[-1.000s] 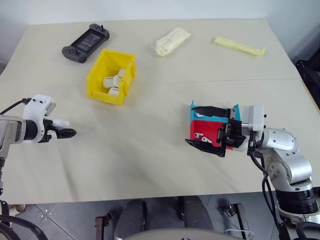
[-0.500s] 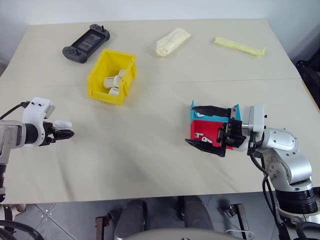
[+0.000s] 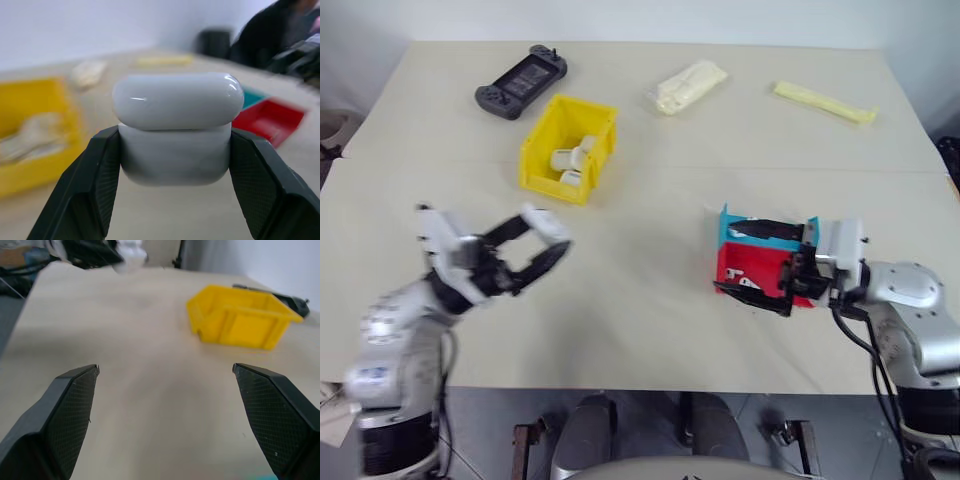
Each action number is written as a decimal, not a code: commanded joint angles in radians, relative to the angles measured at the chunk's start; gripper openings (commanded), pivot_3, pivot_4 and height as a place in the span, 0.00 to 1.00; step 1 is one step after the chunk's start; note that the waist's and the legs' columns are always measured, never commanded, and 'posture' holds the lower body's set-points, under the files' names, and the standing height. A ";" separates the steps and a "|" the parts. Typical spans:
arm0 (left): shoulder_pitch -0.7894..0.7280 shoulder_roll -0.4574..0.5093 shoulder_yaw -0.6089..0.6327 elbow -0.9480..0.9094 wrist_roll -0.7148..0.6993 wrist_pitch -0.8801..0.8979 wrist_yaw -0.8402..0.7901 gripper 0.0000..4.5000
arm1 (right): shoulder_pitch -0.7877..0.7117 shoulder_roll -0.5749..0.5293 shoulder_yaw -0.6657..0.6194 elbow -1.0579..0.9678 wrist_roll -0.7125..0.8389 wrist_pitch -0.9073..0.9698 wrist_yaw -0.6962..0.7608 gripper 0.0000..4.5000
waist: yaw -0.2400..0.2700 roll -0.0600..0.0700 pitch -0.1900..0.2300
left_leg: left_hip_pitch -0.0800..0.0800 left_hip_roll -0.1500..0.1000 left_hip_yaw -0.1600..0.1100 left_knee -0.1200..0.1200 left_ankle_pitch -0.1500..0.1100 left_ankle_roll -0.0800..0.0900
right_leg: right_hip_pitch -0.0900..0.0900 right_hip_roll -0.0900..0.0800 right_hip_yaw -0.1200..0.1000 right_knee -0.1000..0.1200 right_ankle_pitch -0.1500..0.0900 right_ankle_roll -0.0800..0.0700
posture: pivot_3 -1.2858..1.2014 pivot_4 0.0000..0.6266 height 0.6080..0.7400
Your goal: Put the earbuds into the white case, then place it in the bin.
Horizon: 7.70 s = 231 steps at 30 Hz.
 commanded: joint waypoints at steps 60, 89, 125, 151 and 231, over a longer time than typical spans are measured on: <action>-0.275 -0.270 -0.385 0.386 0.073 -0.393 -0.167 0.62 | -0.494 -0.415 0.504 -0.203 -0.053 1.121 -0.314 0.57 | -0.016 0.004 -0.003 | -0.001 0.000 -0.004 0.000 -0.001 0.005 | 0.009 0.001 -0.006 -0.018 0.006 0.003 | 0.52 0.24 1.00; -0.272 -0.269 -0.388 0.370 0.075 -0.393 -0.130 0.62 | -0.615 -0.338 0.669 -0.129 -0.179 1.153 -0.269 0.53 | -0.017 0.004 -0.003 | -0.001 0.000 -0.004 -0.001 -0.001 0.005 | 0.009 0.001 -0.007 -0.018 0.006 0.003 | 0.52 0.24 1.00; -0.361 -0.248 -0.341 0.462 -0.043 -0.262 -0.298 0.62 | -0.174 0.229 -0.256 -0.294 0.410 0.549 -0.272 0.11 | -0.017 0.004 -0.002 | 0.000 0.001 -0.003 -0.001 0.000 0.005 | 0.010 0.001 -0.006 -0.018 0.008 0.005 | 0.52 0.24 1.00; -0.358 -0.249 -0.315 0.362 -0.082 -0.151 -0.265 0.62 | -0.146 0.383 0.023 -0.201 0.347 0.327 -0.350 0.11 | -0.020 0.006 -0.002 | 0.000 0.000 -0.003 -0.002 0.000 0.004 | 0.009 0.001 -0.006 -0.018 0.008 0.005 | 0.52 0.24 1.00; -0.403 -0.239 -0.309 0.359 -0.083 -0.140 -0.341 0.62 | -0.204 0.138 0.180 -0.054 0.172 0.211 -0.092 0.11 | -0.018 0.005 -0.002 | 0.000 0.000 -0.003 -0.002 0.000 0.005 | 0.009 0.001 -0.006 -0.019 0.008 0.005 | 0.52 0.24 1.00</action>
